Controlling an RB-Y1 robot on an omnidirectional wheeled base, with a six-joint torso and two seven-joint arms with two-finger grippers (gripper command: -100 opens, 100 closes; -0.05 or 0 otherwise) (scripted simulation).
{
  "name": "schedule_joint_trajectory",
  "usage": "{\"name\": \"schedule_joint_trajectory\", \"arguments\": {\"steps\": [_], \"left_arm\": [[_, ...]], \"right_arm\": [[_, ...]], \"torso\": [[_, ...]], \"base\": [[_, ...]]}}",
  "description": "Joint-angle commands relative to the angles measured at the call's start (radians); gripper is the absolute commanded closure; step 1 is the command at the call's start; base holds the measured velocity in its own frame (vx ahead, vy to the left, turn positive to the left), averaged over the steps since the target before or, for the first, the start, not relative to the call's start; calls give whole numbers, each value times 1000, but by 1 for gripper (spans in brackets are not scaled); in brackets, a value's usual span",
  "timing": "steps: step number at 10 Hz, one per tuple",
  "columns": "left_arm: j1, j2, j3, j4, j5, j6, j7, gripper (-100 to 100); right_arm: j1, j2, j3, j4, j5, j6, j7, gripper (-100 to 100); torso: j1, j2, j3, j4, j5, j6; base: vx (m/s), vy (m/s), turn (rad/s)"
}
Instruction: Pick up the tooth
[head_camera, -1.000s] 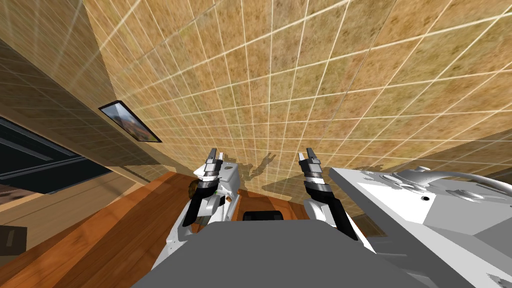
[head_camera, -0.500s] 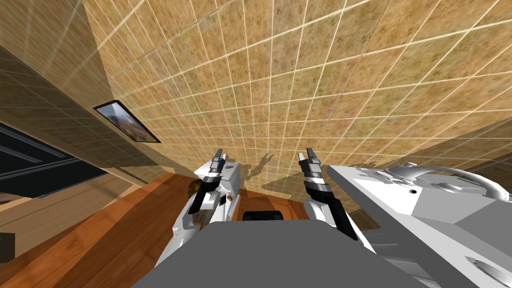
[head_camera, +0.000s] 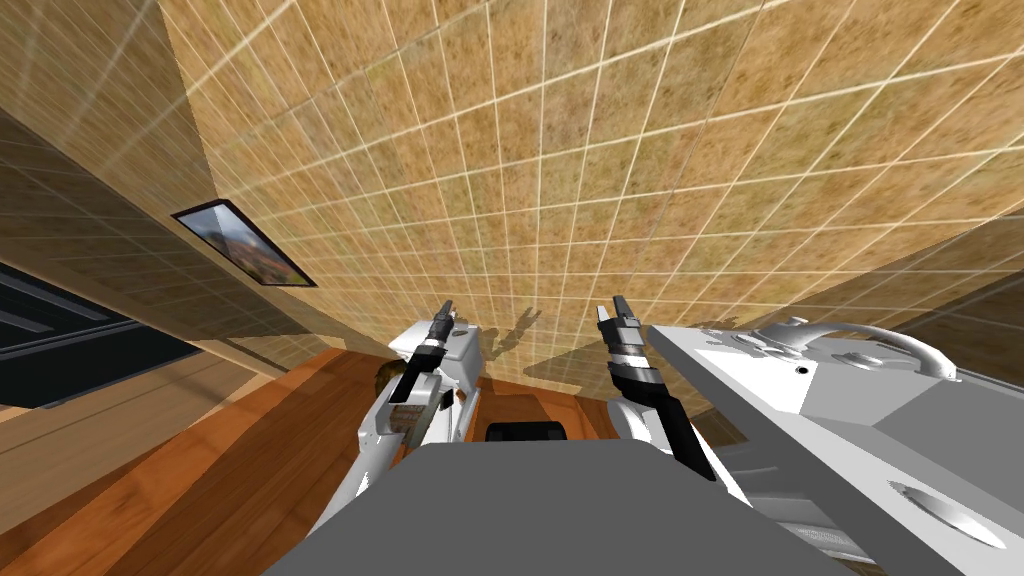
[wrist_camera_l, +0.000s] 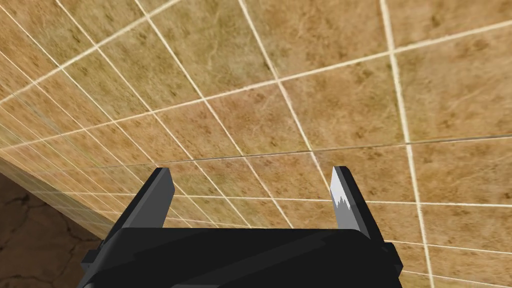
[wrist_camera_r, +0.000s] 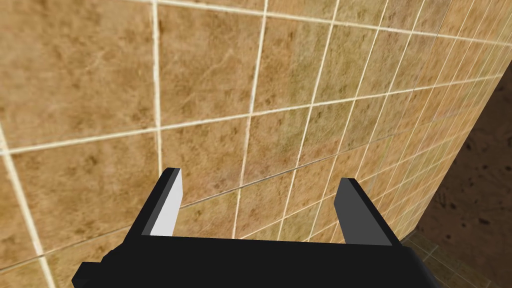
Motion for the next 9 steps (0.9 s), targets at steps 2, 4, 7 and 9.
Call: {"name": "schedule_joint_trajectory", "arguments": {"steps": [2, 4, 7, 9], "left_arm": [[-50, 39, 5, 57, 2, 74, 8, -100], [-89, 65, 9, 95, 4, 141, 13, -100], [-128, 92, 12, 177, 7, 225, 17, -100], [-167, 118, 15, 226, 12, 291, 21, -100]], "right_arm": [[0, 0, 0, 0, 0, 0, 0, 0], [0, 0, 0, 0, 0, 0, 0, 0], [0, 0, 0, 0, 0, 0, 0, 0], [0, 0, 0, 0, 0, 0, 0, 0]], "torso": [[-1, 0, 0, 0, 0, 0], [-1, 0, 0, 0, 0, 0], [-1, -1, 0, 0, 0, 0], [-1, -1, 0, 0, 0, 0]], "base": [[-28, 21, -35], [-29, 20, -36], [-26, 18, -37], [-23, 17, -32]]}}
